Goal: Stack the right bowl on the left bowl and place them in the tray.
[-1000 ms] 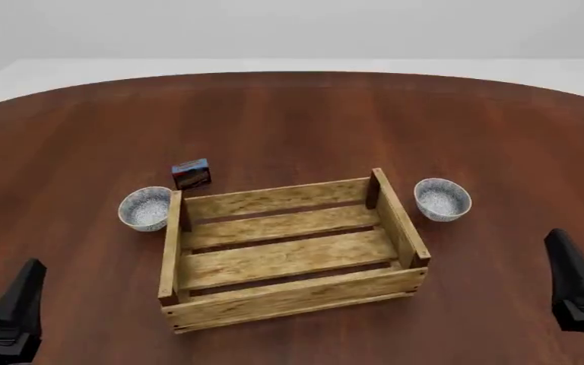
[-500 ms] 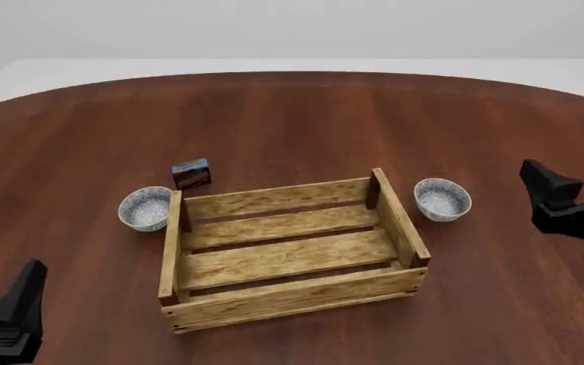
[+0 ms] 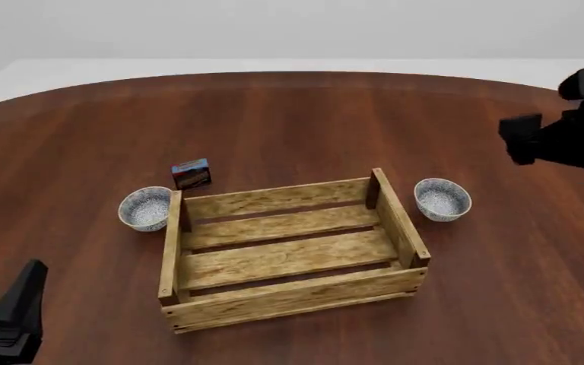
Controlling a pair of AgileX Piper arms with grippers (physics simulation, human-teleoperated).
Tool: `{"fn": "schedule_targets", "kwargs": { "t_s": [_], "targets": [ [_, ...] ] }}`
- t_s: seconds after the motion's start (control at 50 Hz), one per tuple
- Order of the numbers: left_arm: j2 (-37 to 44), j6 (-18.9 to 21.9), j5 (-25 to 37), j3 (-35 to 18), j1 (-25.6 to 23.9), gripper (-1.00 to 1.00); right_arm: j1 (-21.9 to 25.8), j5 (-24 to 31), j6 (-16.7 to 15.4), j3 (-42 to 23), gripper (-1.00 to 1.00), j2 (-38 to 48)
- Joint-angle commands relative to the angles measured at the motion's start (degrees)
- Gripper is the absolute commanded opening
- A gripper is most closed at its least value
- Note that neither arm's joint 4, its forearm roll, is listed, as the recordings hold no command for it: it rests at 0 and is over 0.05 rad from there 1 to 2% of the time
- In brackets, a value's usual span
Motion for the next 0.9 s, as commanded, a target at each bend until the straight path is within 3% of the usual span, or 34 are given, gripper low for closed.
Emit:
{"fn": "schedule_targets", "kwargs": {
  "t_s": [0.02,0.12,0.36,0.4,0.46,0.9],
  "targets": [
    [-0.01,-0.32,0.08,0.06,-0.06,1.0,-1.41,5.62,-1.12,-8.89,1.0,9.05],
    [-0.01,0.01,0.06,0.07,-0.41,1.0,-2.23,6.9,-2.69,-10.73,1.0,12.16],
    [0.03,0.32,0.69,0.36,-0.62,1.0,-2.44,6.64,-2.41,-13.25,1.0,17.94],
    [0.18,2.53,1.22,0.42,-0.05,1.0,-2.54,6.15,-2.74,-13.14,1.0,18.78],
    [0.0,-0.7,0.19,0.37,-1.34,1.0,-2.32,5.74,-2.72,-13.34,1.0,20.32],
    [0.01,0.25,0.26,0.09,-0.63,1.0,-1.63,2.5,-0.53,-17.72,1.0,32.93]
  ]
}}
